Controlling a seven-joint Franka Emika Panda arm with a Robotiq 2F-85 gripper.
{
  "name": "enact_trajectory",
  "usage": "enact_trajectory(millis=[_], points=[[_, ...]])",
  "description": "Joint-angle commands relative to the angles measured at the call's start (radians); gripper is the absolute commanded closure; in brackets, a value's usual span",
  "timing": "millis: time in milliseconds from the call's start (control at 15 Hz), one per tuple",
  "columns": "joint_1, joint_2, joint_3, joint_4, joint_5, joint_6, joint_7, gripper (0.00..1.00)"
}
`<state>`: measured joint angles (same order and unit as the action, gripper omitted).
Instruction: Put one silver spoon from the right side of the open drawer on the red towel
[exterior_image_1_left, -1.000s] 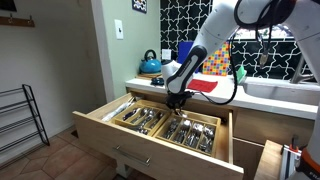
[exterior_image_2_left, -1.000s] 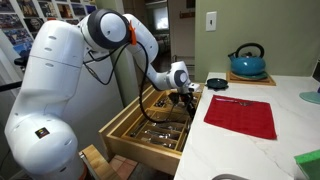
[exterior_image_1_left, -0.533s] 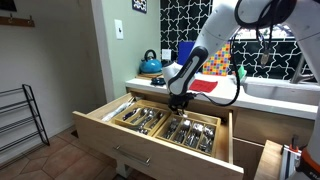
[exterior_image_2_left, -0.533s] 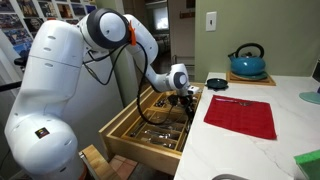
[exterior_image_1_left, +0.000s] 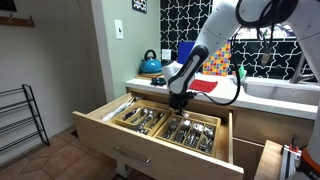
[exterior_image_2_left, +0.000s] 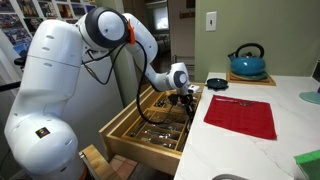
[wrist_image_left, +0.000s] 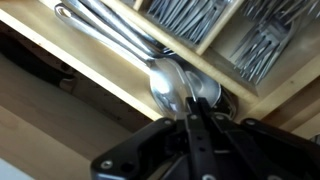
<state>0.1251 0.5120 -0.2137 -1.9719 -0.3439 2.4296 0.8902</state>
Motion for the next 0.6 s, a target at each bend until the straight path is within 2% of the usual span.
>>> enact_trajectory(millis=[0, 533], points=[[0.036, -0.05, -0.021, -0.027, -0.033, -0.036, 0.04, 0.98], [0.065, -0.124, -0.005, -0.003, -0.114, -0.134, 0.088, 0.98]])
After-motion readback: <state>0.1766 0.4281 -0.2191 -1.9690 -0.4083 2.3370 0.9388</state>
